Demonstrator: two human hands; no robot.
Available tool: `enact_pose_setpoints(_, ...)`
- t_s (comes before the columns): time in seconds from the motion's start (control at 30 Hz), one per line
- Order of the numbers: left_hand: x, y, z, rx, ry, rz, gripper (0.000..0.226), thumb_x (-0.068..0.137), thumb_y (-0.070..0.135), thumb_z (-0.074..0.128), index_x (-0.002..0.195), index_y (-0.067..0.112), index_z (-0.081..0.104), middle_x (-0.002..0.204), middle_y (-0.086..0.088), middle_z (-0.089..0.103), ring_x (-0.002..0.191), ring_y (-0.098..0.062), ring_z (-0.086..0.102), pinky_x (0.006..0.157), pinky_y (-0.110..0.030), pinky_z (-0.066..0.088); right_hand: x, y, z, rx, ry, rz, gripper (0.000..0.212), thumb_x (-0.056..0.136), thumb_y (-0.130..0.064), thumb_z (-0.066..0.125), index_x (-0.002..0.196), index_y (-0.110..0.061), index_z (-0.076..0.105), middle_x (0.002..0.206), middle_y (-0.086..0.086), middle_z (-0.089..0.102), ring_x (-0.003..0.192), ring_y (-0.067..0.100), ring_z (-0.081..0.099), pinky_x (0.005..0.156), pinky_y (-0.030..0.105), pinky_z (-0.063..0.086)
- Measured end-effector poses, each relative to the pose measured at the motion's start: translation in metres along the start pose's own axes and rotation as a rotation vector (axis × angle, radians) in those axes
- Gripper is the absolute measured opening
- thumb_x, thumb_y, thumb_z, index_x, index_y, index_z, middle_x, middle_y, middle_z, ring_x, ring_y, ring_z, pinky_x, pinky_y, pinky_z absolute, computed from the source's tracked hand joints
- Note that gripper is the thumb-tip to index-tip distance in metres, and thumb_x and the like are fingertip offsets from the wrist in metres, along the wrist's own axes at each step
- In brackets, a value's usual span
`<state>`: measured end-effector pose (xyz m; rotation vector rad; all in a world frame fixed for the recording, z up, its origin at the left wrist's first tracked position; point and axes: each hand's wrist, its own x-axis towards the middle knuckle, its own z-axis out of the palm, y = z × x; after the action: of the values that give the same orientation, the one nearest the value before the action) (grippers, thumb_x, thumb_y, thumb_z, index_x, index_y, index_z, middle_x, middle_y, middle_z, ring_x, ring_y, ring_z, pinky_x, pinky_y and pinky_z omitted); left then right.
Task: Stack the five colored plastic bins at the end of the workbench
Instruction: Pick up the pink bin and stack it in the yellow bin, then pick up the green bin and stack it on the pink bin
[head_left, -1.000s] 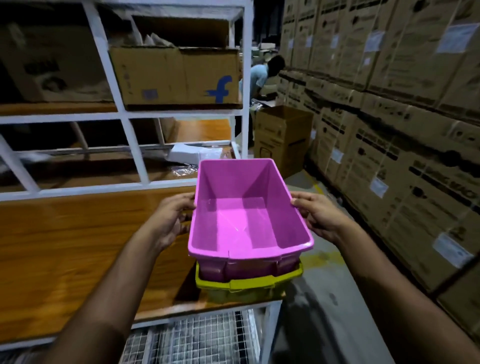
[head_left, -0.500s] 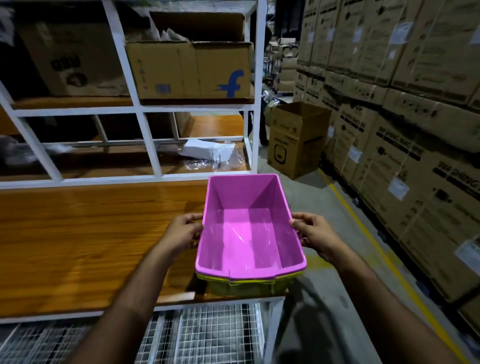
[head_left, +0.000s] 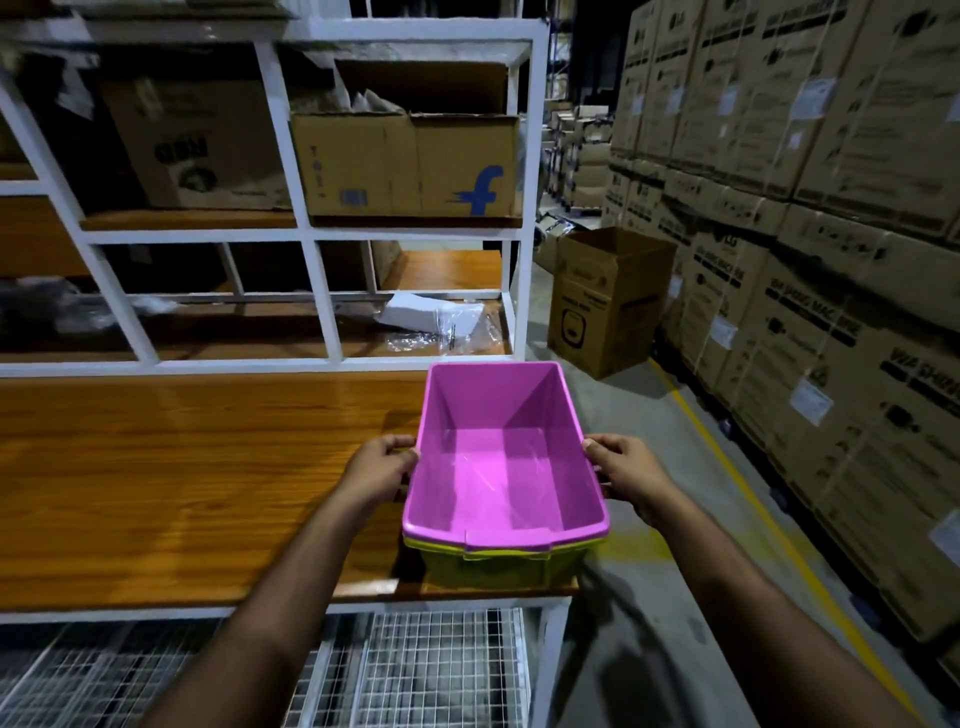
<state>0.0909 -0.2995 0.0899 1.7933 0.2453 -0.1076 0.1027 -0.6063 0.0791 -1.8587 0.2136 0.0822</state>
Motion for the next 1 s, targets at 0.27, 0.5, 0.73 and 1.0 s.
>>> enact_pose_setpoints(0.27,-0.019,-0.007,-0.027,0.187,0.188,0.127,0.032,0.092,0.027,0.06,0.124,0.026,0.061,0.1,-0.005,0.068,0.091,-0.018,0.064,0.074,-0.04,0.057,-0.028,-0.049,0.02,-0.647,0.193,-0.459,0.04,0.094,-0.034,0.054,0.13,-0.018,0.058,0.116,0.005,0.061,0.104,0.02,0.059,0.087,0.034,0.05)
enact_pose_setpoints(0.5,-0.082,-0.045,-0.09,0.446,0.275,0.354,0.039,0.093,0.036,0.057,0.131,0.033,0.053,0.113,0.008,0.066,0.106,-0.008,0.059,0.086,-0.032,0.049,-0.078,-0.071,0.115,-0.878,-0.156,-0.784,0.047,0.093,-0.046,0.044,0.135,-0.025,0.051,0.127,0.001,0.055,0.119,0.022,0.049,0.097,0.037,0.045)
enact_pose_setpoints(0.73,-0.13,-0.115,-0.229,0.727,0.435,0.229,0.049,0.095,0.039,0.05,0.141,0.024,0.043,0.133,0.0,0.056,0.124,-0.019,0.044,0.093,-0.036,0.045,-0.103,-0.101,0.261,-1.024,-0.312,-0.943,0.057,0.093,-0.057,0.032,0.142,-0.029,0.043,0.143,0.0,0.048,0.133,0.02,0.042,0.104,0.039,0.042)
enact_pose_setpoints(1.0,-0.178,-0.2,-0.41,0.949,0.506,0.051,0.06,0.093,0.047,0.046,0.147,0.026,0.032,0.151,0.002,0.039,0.141,-0.018,0.028,0.111,-0.045,0.033,-0.153,-0.125,0.469,-1.067,-0.428,-0.94,0.061,0.099,-0.056,0.029,0.15,-0.023,0.03,0.159,0.005,0.029,0.147,0.024,0.022,0.116,0.045,0.028)
